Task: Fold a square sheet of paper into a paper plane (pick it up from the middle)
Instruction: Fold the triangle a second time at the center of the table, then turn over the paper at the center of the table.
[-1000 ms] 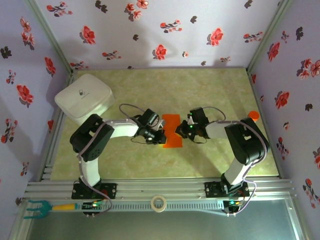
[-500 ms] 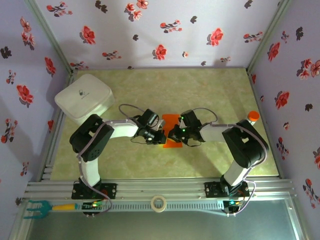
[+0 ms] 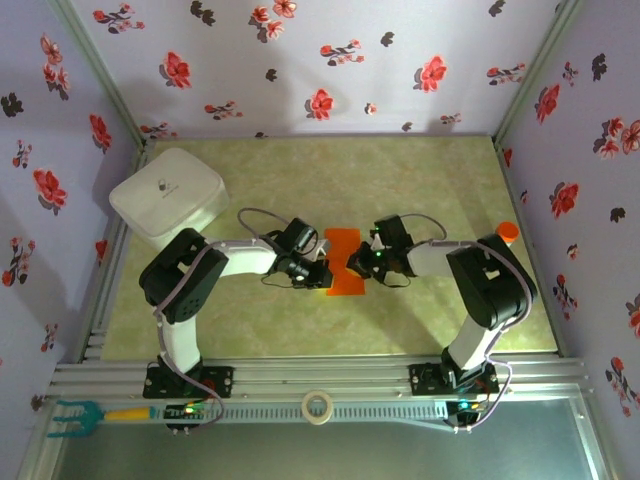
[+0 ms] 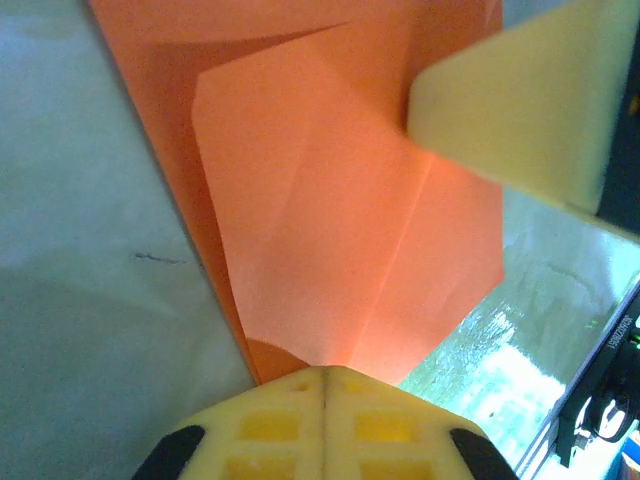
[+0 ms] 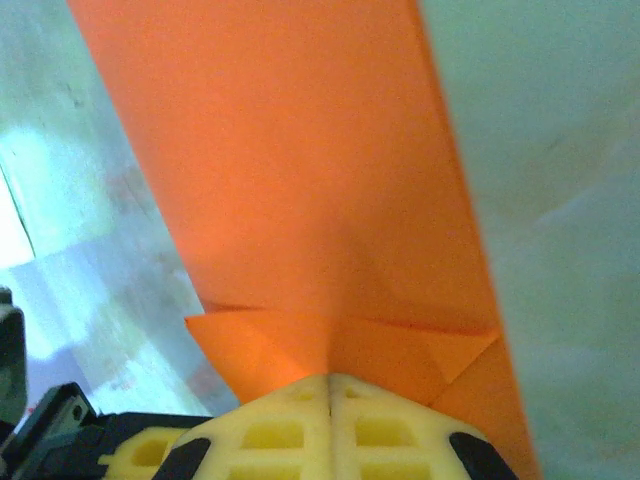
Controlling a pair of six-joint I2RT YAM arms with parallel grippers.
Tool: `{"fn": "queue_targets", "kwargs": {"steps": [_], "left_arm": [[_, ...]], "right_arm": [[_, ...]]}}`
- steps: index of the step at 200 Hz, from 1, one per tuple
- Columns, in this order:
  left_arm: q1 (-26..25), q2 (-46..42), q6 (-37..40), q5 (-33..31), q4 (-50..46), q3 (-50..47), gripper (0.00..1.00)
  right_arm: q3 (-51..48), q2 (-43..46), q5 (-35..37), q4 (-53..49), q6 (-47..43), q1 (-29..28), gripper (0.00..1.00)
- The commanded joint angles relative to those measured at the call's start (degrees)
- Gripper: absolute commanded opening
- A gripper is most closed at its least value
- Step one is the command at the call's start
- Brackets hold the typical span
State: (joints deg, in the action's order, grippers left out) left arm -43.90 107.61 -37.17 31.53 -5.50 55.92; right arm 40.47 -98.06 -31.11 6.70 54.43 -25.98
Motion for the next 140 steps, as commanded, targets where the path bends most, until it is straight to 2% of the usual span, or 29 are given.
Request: {"fn": "queue_targets", "kwargs": {"steps": [1,47,75,95,121,140], "left_arm": [[0.0,1.5,-0.3,-3.1,-4.5,-2.4,0.00],[-0.1,1.1,-0.4,-3.0,-4.3,-2.7,0.00],[-0.1,0.6,-0.5,-2.8,-4.2,-2.5,0.00],[-0.1,-0.2,-0.8,-2.5,-4.0,-1.9,0.00],[-0.5,-1.7,-1.5,-2.1,-3.4,-1.0,0.00],[-0.7,-3.7,-1.8,-2.0,-3.4,0.6,0.02]], "right_arm": [[1.1,-1.5,1.9,-0.6,-1.0,2.9,0.00],[0.5,-3.3,0.7,3.2,0.1,8.1,0.00],[0.6,-2.5,-0.4,4.8,0.7,9.1,0.00],[1.4,0.2,0.1,1.9,-0.8,9.1,0.00],[3.5,4.9,2.9,-7.9,-5.7,9.4,0.00],[1.7,8.9,2.8,-9.3,-5.8,9.2,0.02]]}}
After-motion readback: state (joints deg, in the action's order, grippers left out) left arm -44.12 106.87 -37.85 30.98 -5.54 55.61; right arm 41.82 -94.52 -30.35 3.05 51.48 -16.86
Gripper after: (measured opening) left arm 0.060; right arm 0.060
